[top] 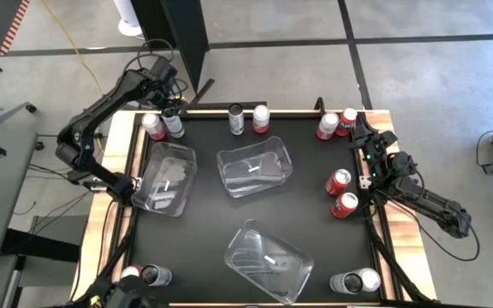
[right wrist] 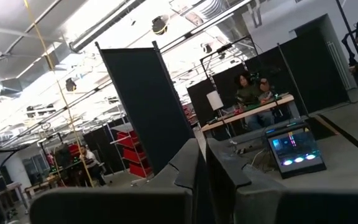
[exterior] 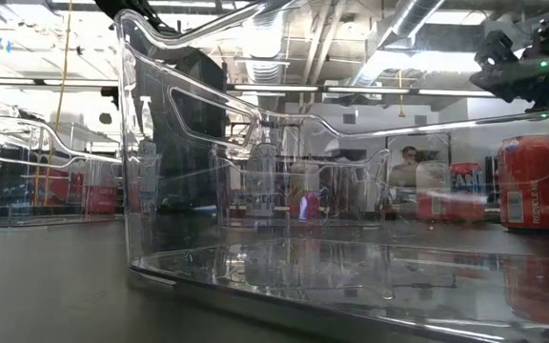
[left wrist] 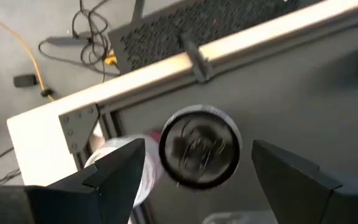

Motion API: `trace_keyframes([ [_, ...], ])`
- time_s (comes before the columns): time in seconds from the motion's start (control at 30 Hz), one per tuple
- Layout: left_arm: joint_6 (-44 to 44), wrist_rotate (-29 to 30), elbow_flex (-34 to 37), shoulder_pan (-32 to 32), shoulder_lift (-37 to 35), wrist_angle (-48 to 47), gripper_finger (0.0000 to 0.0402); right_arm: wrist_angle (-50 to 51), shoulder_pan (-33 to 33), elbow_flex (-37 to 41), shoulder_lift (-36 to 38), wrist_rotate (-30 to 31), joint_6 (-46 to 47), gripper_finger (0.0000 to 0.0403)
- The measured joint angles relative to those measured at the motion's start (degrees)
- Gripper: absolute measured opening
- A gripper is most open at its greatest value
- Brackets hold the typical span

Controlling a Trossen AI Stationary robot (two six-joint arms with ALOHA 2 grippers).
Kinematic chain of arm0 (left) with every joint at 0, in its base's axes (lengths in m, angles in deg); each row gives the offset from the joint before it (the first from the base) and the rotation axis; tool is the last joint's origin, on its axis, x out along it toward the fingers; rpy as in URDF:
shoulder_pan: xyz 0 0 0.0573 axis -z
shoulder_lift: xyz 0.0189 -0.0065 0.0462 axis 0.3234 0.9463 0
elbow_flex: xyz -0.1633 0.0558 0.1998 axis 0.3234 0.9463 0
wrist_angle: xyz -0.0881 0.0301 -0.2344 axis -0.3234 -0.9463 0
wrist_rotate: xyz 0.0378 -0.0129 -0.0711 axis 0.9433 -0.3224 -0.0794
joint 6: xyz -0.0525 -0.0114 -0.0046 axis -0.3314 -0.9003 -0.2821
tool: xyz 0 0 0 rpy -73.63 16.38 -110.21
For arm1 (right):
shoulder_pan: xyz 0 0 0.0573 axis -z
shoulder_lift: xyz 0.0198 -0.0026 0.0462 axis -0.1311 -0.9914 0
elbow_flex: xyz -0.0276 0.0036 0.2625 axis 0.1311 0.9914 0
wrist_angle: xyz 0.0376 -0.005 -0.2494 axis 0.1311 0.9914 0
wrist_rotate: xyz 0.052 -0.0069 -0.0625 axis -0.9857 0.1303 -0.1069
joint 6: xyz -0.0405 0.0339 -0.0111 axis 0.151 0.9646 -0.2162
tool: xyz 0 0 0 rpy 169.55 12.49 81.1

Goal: Sort soda cans
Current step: Put the top left black soda can in the top left transparent bin

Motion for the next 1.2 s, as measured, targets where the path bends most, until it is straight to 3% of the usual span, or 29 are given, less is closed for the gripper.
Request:
trace_keyframes([
  [0.17,0.36,-0.29,0.00,-1.12,0.00,-0.13,0.0318,0.02,0.00,0.00,0.00,-0.70,0.00,0.0050],
  [0.47,-3.38,-5.90,0.02,-2.73,0.36,0.39,0.0350,-0.07,0.00,-0.01,0.00,-2.90,0.00,0.0050],
  [1.2,-2.08,-6.64,0.17,-2.23,12.38,-0.54,0.0353,-0.44,0.00,-0.02,0.00,-3.07,-0.02,0.0050],
])
